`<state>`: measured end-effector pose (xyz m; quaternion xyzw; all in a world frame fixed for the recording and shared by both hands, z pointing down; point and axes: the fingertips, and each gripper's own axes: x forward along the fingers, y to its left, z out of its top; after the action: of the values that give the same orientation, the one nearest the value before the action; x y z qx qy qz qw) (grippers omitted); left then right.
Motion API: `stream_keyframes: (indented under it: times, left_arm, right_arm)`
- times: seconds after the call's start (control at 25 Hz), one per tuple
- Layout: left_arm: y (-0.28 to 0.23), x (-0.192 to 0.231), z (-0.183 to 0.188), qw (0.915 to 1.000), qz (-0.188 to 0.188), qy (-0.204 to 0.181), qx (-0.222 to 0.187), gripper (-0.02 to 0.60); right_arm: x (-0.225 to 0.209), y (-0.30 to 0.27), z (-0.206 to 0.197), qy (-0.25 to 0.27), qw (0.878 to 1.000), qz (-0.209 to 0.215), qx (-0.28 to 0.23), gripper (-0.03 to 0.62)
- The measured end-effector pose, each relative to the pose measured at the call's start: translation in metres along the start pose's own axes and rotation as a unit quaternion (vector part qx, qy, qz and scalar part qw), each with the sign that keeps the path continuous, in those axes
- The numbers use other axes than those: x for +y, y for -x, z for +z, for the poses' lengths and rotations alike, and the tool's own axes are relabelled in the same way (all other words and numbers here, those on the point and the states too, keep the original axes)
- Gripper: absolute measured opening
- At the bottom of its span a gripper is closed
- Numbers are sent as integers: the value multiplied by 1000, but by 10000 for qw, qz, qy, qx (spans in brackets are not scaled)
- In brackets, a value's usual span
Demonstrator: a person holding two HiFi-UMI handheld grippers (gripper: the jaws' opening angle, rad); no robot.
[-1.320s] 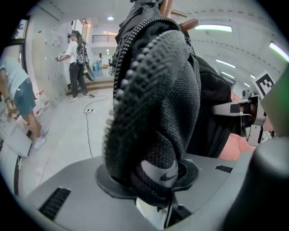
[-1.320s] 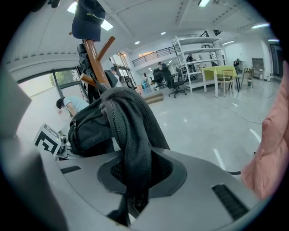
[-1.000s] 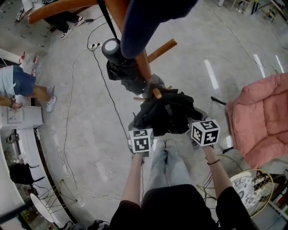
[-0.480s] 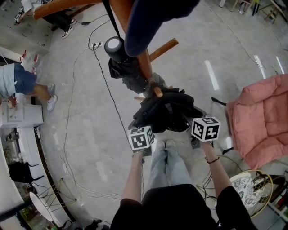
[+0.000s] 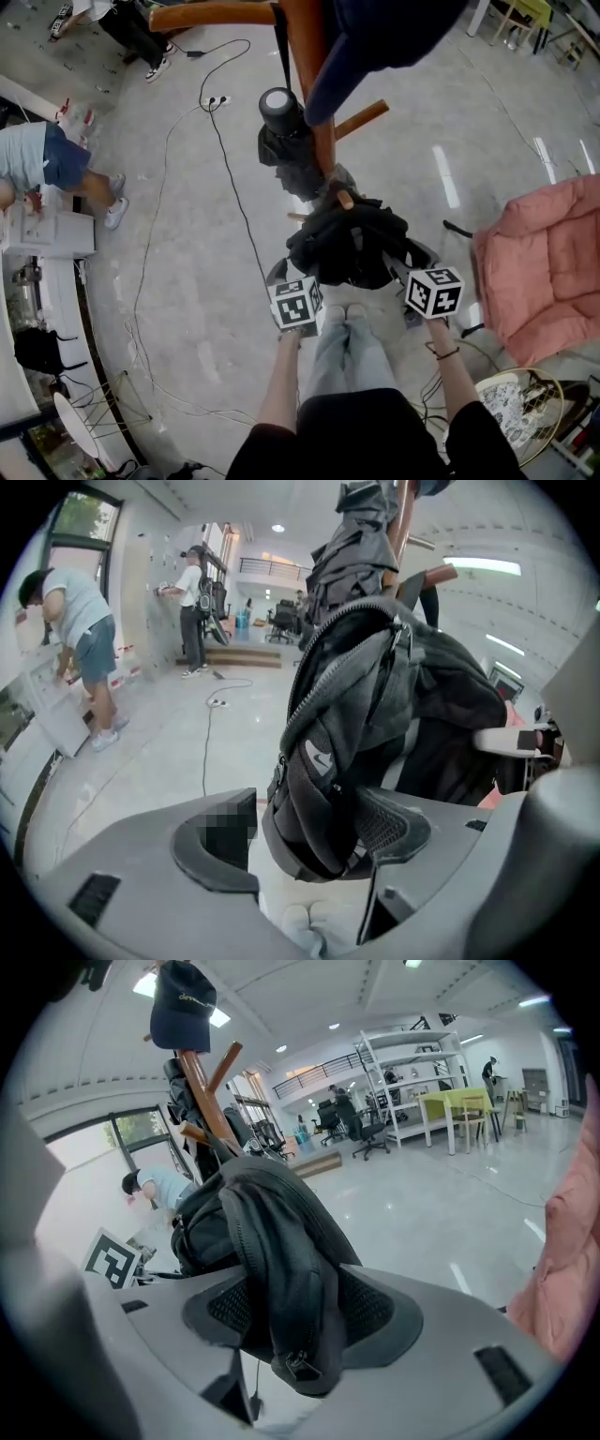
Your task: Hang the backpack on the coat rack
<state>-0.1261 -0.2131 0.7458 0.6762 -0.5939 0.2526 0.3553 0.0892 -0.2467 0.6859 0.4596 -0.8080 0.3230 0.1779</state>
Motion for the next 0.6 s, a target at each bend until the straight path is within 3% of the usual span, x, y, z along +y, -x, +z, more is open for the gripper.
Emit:
stream_keyframes:
  times: [0.08,0.2,0.4,0.6]
  left_arm:
    - [11,1,6,9999,67,-30,-157,316]
    - [34,-2,16,9983,180,-402,-380,313]
    - [71,-11,35,9955,227,-442,-812,213]
    - [101,-14,51,9927,220,-526,-1067,128]
  right_arm:
    - [5,9,5,35,9999,34,-88,213]
    - [10,25,12,198,9995,-82,-211,213]
    - [23,52,22,143,9989,-109,-432,210]
    - [39,75,35,294,9978,-164,-579,115]
